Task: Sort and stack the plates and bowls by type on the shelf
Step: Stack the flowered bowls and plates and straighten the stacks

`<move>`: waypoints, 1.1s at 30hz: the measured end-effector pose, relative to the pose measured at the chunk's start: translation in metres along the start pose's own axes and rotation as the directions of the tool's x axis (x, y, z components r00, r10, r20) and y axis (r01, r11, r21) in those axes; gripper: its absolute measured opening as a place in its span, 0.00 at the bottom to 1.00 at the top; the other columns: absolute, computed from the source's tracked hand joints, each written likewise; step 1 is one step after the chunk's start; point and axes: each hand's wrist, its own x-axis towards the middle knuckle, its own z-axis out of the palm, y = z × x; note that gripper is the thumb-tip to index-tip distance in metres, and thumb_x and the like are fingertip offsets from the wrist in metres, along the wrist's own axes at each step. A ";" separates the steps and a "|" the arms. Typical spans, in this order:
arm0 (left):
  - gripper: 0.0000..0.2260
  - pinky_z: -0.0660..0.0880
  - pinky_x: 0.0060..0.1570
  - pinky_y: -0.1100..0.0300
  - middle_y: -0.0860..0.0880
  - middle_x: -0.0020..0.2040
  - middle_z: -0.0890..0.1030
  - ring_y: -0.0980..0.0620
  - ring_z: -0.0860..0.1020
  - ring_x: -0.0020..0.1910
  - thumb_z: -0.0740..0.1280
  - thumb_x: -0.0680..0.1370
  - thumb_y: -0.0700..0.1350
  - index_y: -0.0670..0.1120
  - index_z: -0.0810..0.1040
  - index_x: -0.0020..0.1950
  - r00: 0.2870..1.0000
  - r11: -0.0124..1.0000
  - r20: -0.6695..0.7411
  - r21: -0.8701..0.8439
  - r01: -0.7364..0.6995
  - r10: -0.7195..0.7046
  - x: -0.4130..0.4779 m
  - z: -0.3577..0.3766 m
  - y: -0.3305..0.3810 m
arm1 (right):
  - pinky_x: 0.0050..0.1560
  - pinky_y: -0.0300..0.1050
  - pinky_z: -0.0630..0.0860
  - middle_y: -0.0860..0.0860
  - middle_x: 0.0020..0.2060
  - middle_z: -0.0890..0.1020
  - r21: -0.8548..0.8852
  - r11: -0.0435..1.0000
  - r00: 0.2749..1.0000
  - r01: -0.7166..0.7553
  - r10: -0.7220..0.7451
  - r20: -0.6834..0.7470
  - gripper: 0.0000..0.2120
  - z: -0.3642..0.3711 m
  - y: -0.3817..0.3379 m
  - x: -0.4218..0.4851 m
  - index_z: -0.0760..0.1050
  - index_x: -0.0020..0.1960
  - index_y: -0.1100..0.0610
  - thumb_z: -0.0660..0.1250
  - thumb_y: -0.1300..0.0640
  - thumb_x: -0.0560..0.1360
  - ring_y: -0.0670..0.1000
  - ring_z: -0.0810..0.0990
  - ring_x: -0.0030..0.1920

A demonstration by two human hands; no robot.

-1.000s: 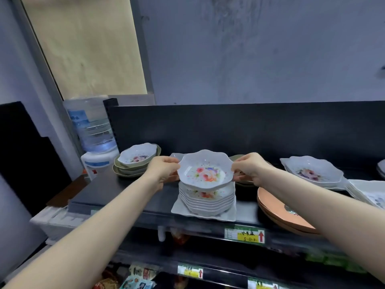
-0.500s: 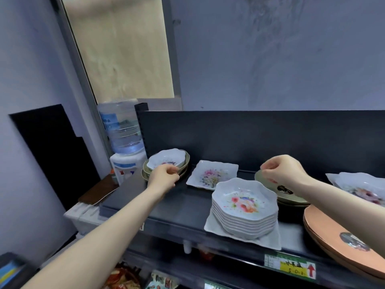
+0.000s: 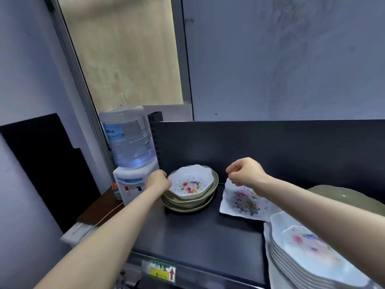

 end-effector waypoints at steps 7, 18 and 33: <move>0.05 0.69 0.30 0.60 0.47 0.38 0.76 0.49 0.77 0.40 0.67 0.71 0.36 0.43 0.74 0.41 0.994 0.983 0.106 0.180 -0.028 0.009 0.042 0.018 0.005 | 0.50 0.50 0.82 0.53 0.40 0.84 -0.017 0.998 0.995 -0.066 0.065 -0.073 0.11 -0.002 0.016 0.021 0.81 0.45 0.54 0.63 0.65 0.70 0.55 0.85 0.44; 0.04 0.71 0.24 0.63 0.41 0.32 0.76 0.48 0.74 0.25 0.66 0.69 0.29 0.36 0.79 0.41 0.951 0.950 0.285 -0.309 -0.029 0.122 0.033 -0.006 0.054 | 0.50 0.53 0.82 0.56 0.38 0.85 0.016 0.981 0.948 -0.196 0.193 -0.254 0.08 -0.105 0.102 0.000 0.81 0.41 0.54 0.67 0.66 0.69 0.59 0.85 0.42; 0.07 0.80 0.27 0.63 0.39 0.42 0.82 0.47 0.83 0.34 0.64 0.74 0.28 0.34 0.77 0.50 0.835 0.750 0.472 -0.651 0.114 0.282 -0.109 0.057 0.230 | 0.44 0.43 0.77 0.50 0.46 0.84 -0.433 0.850 0.896 -0.300 0.095 -0.434 0.16 -0.299 0.213 -0.069 0.82 0.52 0.53 0.62 0.65 0.69 0.53 0.82 0.46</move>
